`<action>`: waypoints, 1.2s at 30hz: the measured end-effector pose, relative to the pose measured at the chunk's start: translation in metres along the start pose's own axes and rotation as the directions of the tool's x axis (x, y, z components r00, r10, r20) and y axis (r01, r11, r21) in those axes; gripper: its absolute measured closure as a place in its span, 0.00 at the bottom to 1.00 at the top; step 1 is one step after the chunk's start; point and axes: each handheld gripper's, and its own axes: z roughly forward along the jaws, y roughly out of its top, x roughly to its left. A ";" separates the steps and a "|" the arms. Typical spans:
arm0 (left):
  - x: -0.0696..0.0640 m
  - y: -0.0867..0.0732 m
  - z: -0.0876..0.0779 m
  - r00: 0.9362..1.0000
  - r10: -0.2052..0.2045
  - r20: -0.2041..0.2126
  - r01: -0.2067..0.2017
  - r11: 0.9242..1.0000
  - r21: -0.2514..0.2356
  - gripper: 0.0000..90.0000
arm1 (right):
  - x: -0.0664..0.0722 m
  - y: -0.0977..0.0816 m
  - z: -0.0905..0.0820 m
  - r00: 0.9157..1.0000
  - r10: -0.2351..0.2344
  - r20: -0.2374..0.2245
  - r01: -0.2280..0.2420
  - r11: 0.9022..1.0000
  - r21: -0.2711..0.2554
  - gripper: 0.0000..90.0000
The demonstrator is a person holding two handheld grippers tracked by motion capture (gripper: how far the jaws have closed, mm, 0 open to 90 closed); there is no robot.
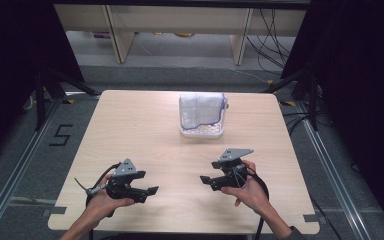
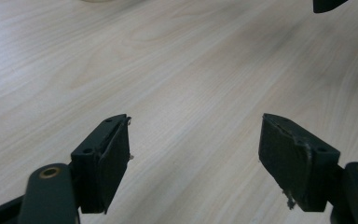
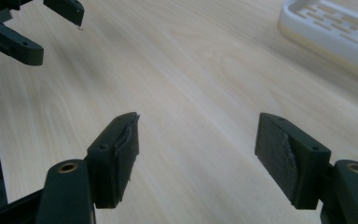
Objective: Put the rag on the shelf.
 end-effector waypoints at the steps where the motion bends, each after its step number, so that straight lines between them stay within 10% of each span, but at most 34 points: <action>1: 0.000 -0.001 -0.001 1.000 0.018 0.002 -0.018 1.000 0.015 0.27 | 0.000 -0.002 0.000 1.000 -0.007 -0.005 0.007 1.000 -0.003 0.34; 36: -0.029 -0.044 -0.006 0.998 0.067 0.017 -0.068 0.995 0.069 0.25 | 0.031 -0.066 -0.004 1.000 0.000 -0.026 0.002 0.997 0.082 0.19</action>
